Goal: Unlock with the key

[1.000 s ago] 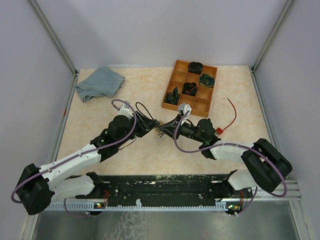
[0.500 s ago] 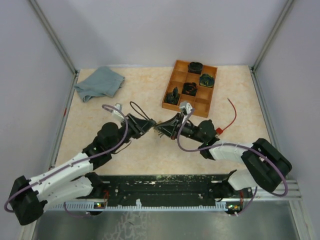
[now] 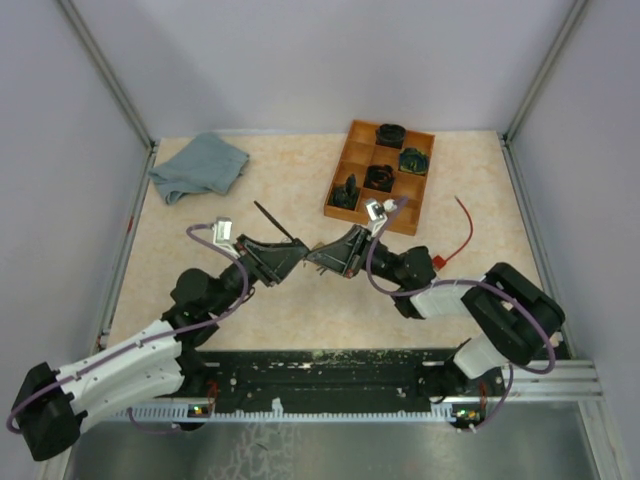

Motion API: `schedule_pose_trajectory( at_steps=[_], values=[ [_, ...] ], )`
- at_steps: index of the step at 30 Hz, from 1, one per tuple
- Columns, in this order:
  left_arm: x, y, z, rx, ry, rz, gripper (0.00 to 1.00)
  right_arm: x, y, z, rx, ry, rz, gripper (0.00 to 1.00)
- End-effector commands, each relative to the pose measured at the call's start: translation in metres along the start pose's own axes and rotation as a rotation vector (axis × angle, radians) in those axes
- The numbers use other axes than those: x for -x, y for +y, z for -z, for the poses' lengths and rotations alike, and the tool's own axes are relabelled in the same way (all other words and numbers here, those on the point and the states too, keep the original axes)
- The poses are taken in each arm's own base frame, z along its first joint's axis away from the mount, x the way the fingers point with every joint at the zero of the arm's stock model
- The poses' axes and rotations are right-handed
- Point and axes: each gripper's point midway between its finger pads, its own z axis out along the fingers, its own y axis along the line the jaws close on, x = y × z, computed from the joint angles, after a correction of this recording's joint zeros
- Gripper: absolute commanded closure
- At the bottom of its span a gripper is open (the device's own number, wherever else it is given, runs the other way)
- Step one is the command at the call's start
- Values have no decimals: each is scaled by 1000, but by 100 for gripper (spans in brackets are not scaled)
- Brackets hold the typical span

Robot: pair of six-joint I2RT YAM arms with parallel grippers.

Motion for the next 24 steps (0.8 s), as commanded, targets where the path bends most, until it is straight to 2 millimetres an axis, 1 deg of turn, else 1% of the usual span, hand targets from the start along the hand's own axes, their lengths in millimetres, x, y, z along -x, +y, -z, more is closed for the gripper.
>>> schedule_pose_trajectory(
  at_steps=[1, 4, 6, 7, 9, 11, 14, 15, 18, 22, 24],
  values=[
    [-19, -87, 25, -441, 128, -66, 100, 42, 33, -12, 133, -164, -132, 100],
    [-19, -95, 28, -491, 126, -86, 100, 33, 20, -13, 105, -134, -240, 100],
    [-18, -91, 26, -463, 118, -80, 100, 27, 12, -12, 84, -120, -249, 100],
    [-17, -86, 25, -438, 113, -73, 100, 25, 10, -10, 79, -113, -233, 98],
    [-16, -73, 23, -374, 99, -57, 100, 25, 10, -5, 72, -110, -192, 87],
    [-15, -60, 22, -305, 90, -47, 100, 28, 11, 4, 62, -124, -139, 77],
    [-13, -46, 23, -236, 72, -38, 100, 34, 17, 16, 54, -137, -61, 68],
    [-12, -44, 23, -226, 67, -38, 100, 33, 13, 19, 30, -126, -52, 67],
    [-13, -39, 24, -207, 73, -37, 100, 28, 9, 25, -7, -85, -5, 64],
    [-21, -27, 22, -177, 95, -33, 100, 22, 15, 30, -22, -26, 71, 63],
    [-28, -18, 21, -148, 115, -40, 100, 20, 11, 33, -67, 11, 114, 62]
  ],
)
